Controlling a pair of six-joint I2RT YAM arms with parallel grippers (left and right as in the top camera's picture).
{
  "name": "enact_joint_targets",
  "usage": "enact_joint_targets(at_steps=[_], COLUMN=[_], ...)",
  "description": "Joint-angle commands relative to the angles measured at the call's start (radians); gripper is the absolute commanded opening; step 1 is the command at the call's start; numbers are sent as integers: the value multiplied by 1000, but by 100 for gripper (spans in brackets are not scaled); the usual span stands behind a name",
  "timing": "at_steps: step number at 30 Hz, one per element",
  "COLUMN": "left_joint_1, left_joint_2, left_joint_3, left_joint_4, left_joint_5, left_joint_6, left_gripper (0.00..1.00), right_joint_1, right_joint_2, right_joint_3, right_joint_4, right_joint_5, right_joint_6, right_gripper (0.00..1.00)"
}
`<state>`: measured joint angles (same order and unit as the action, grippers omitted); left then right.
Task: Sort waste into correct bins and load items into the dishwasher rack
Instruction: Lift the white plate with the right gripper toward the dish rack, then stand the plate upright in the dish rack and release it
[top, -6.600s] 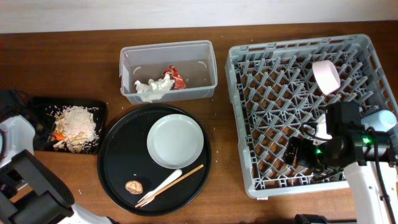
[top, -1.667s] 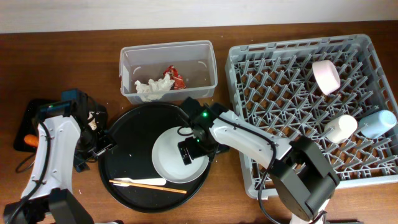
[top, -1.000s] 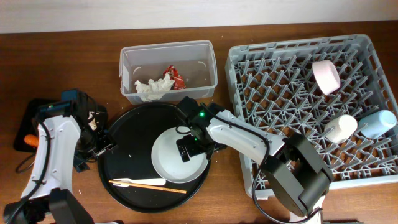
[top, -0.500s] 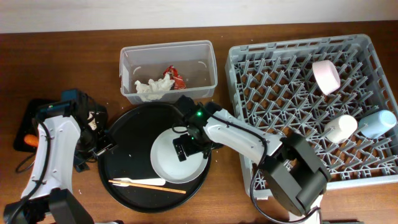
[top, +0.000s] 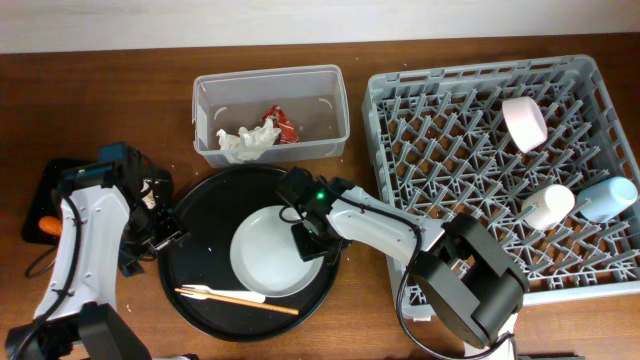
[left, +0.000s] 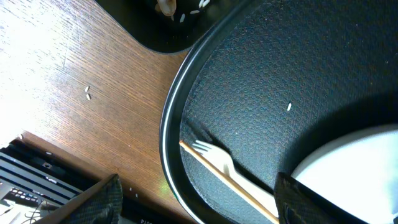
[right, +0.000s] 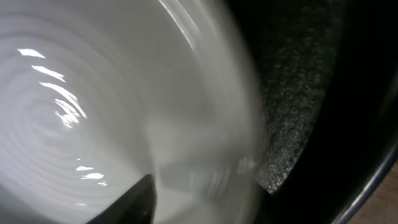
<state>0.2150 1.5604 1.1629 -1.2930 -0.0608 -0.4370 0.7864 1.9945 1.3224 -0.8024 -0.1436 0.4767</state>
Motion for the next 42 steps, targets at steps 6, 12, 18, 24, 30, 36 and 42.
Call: enact_joint_targets(at_steps=[6, 12, 18, 24, 30, 36, 42], left_joint_1=[-3, -3, -3, -3, -3, -3, -3], left_joint_2=[2, 2, 2, 2, 2, 2, 2], left_joint_3=[-5, -5, -5, -5, -5, -5, -5], left_joint_4=[2, 2, 6, 6, 6, 11, 14], left_joint_5=[-15, -15, -15, -15, -15, -15, -15], left_joint_6=[12, 13, 12, 13, 12, 12, 12], left_gripper=[77, 77, 77, 77, 77, 77, 77], right_joint_1=[5, -63, -204, -352, -538, -584, -550], right_joint_2=[10, -43, -287, -384, -306, -151, -73], right_joint_3=[-13, 69, 362, 398, 393, 392, 370], right_joint_4=[19, -53, -326, -428, -408, -394, -382], right_joint_5=[78, 158, 482, 1226, 1390, 1288, 1103], right_joint_6=[11, 11, -114, -102, -23, -22, 15], right_gripper=[4, 4, 4, 4, 4, 4, 4])
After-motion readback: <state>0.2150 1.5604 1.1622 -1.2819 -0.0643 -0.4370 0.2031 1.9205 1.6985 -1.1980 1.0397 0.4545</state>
